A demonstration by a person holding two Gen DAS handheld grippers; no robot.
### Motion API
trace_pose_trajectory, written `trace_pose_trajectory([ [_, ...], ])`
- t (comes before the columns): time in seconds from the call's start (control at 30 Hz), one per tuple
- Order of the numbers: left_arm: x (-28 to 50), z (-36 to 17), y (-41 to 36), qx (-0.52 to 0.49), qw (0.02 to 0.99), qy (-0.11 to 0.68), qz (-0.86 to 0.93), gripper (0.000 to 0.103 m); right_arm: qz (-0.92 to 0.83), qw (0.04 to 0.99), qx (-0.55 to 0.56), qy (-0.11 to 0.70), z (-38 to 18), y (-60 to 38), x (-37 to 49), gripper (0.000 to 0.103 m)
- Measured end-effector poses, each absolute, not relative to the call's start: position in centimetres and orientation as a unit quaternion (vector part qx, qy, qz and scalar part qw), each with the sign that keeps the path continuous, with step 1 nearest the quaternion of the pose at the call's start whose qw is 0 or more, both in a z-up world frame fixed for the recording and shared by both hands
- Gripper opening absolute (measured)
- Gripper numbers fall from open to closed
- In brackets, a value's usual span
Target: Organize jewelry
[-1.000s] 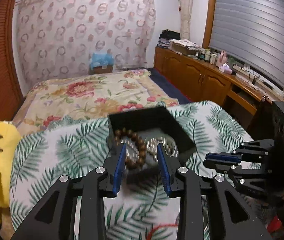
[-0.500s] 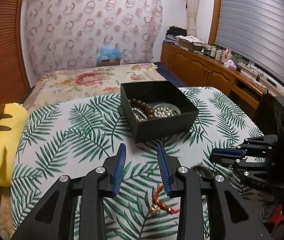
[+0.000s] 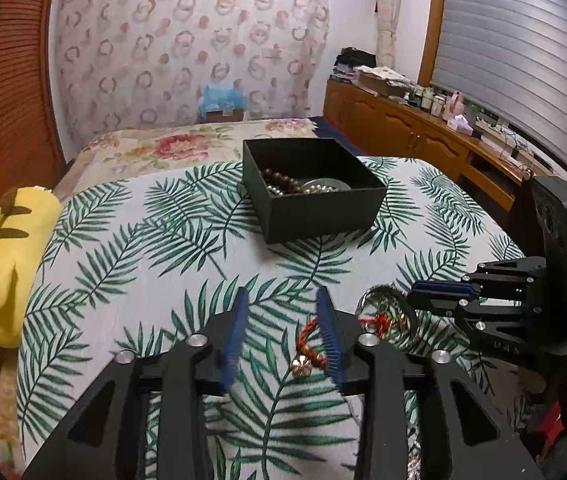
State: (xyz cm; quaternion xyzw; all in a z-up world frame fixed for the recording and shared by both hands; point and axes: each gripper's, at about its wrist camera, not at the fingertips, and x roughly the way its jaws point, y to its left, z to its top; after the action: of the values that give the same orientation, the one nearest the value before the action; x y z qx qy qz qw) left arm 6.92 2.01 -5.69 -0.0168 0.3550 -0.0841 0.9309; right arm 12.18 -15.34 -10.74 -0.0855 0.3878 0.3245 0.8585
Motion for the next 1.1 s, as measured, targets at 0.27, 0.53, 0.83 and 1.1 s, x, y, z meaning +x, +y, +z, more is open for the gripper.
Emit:
trace_pose_trajectory([
  [0.27,6.2,-6.8,3.2,-0.032,0.93,0.361,-0.062,0.075,0.31,0.858,-0.087,0.4,-11.4,-15.0,12.6,0.011],
  [0.53,6.7,-8.2,3.3,-0.03,0.924,0.378,-0.056,0.084,0.305,0.871,-0.08,0.378,-10.7,-15.7,12.1,0.004],
  [0.83,7.5,-8.1,1.7,-0.013,0.921,0.381,-0.077,0.084,0.298,0.89,-0.072,0.338,-8.7,-17.5,10.7,0.004],
  [1.1,9.3,-9.2,-0.3,0.009,0.903,0.417,-0.107,0.052,0.299,0.895,-0.07,0.323,-7.9,-18.5,10.4,0.0],
])
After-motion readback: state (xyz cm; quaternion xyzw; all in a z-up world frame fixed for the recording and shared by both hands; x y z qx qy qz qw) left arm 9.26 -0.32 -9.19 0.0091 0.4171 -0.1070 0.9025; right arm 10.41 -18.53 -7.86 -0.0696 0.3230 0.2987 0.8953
